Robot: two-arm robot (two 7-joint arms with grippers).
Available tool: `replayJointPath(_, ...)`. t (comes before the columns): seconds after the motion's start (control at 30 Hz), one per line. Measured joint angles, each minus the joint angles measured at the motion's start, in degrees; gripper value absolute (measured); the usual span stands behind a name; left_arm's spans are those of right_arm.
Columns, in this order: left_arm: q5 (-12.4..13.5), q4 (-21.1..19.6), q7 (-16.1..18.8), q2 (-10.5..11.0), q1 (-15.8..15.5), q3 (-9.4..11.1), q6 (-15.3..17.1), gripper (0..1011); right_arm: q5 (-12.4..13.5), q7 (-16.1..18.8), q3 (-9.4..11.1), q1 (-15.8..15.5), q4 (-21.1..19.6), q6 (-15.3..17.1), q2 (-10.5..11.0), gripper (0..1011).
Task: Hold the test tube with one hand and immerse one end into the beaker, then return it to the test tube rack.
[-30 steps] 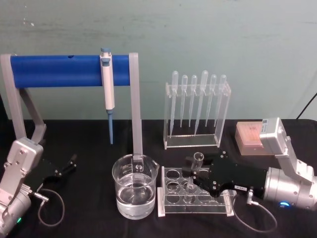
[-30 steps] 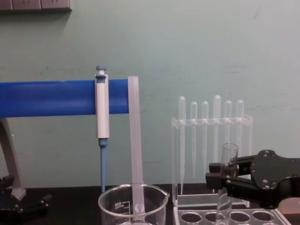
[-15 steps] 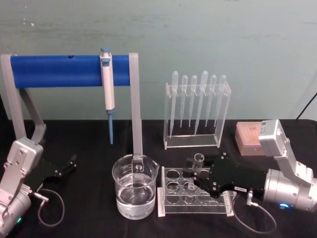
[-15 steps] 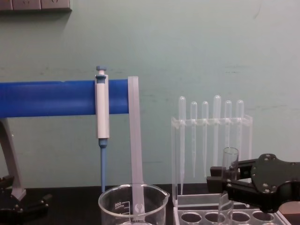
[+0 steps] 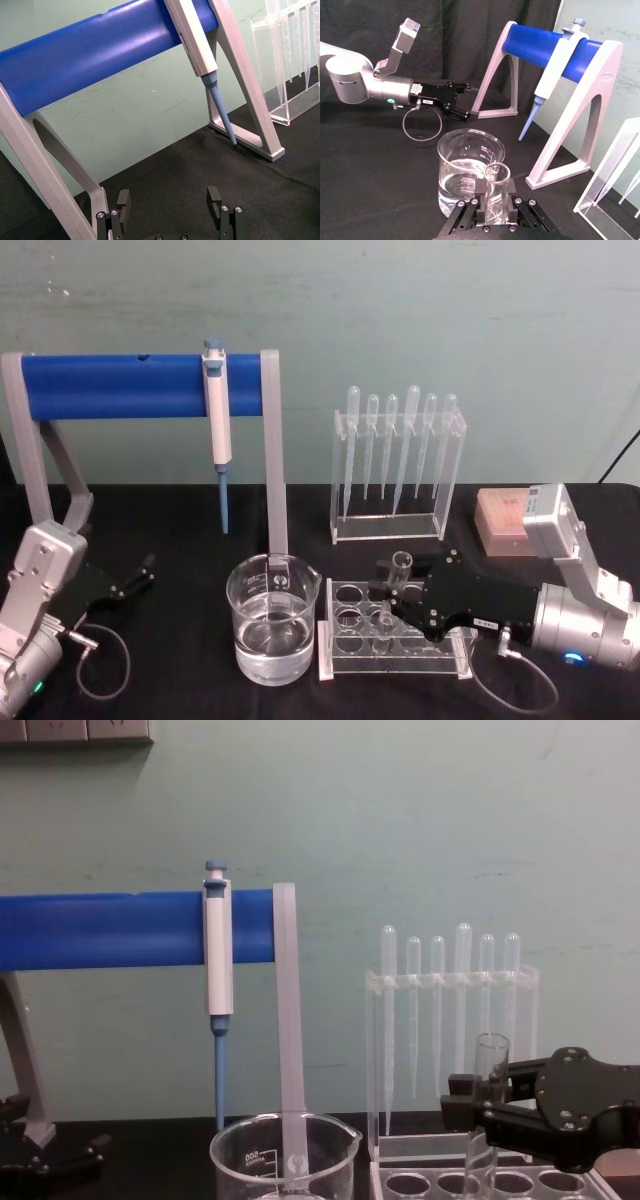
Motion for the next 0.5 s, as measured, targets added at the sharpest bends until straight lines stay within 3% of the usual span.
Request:
replayJointPath(0.07, 0.00, 0.00, 0.00, 0.00, 0.00, 0.00, 0.00, 1000, 0.01, 0.00, 0.00, 0.00, -0.01, 0.00, 0.00, 261)
replayJointPath(0.13, 0.00, 0.00, 0.00, 0.00, 0.00, 0.00, 0.00, 1000, 0.03, 0.01, -0.01, 0.00, -0.03, 0.00, 0.02, 360)
replayJointPath(0.23, 0.00, 0.00, 0.00, 0.00, 0.00, 0.00, 0.00, 1000, 0.04, 0.02, -0.02, 0.01, -0.05, 0.00, 0.02, 420)
replayJointPath(0.5, 0.00, 0.00, 0.00, 0.00, 0.00, 0.00, 0.00, 1000, 0.05, 0.06, -0.04, 0.00, -0.11, 0.02, 0.06, 705)
